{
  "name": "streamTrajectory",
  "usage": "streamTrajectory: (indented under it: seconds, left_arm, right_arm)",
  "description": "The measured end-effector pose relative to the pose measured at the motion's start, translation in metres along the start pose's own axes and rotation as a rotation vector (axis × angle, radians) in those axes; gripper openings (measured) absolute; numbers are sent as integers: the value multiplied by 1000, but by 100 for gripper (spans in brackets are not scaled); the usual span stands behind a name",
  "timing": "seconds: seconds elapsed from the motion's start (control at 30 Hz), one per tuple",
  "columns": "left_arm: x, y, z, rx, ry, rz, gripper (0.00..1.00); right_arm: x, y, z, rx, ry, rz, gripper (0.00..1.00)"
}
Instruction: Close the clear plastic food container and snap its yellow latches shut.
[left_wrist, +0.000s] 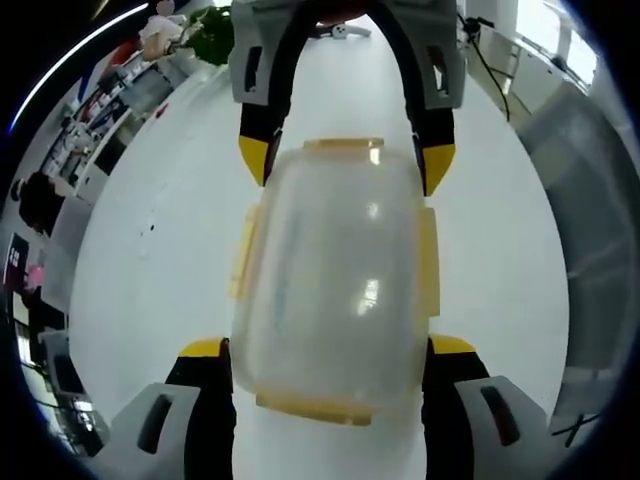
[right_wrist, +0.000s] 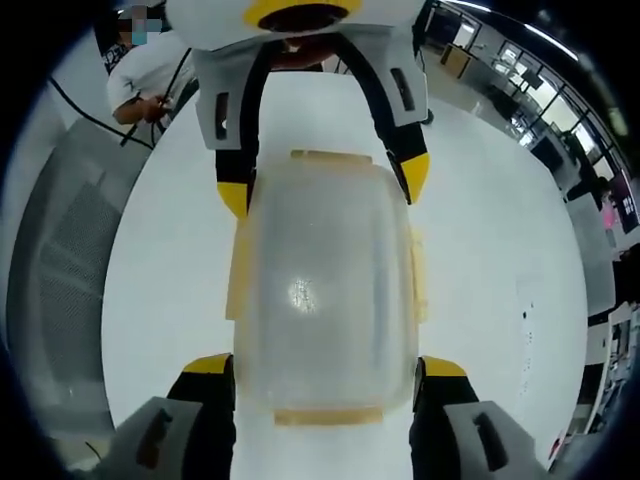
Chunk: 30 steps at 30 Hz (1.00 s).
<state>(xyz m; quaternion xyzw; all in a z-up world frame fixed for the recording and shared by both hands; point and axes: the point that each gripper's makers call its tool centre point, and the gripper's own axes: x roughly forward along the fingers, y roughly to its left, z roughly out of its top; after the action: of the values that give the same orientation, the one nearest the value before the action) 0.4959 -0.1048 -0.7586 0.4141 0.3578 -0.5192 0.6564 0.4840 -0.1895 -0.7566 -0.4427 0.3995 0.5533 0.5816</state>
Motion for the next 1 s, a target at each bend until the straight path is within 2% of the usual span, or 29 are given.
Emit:
streamTrajectory:
  seconds: [0.53,1.0]
  left_arm:
    - [0,22,-9,-30,-7,17,75]
    - [-2,25,-15,-28,-8,20,75]
  right_arm:
    - [4,-23,9,-24,1,4,71]
    - [7,-26,17,-19,-1,-4,72]
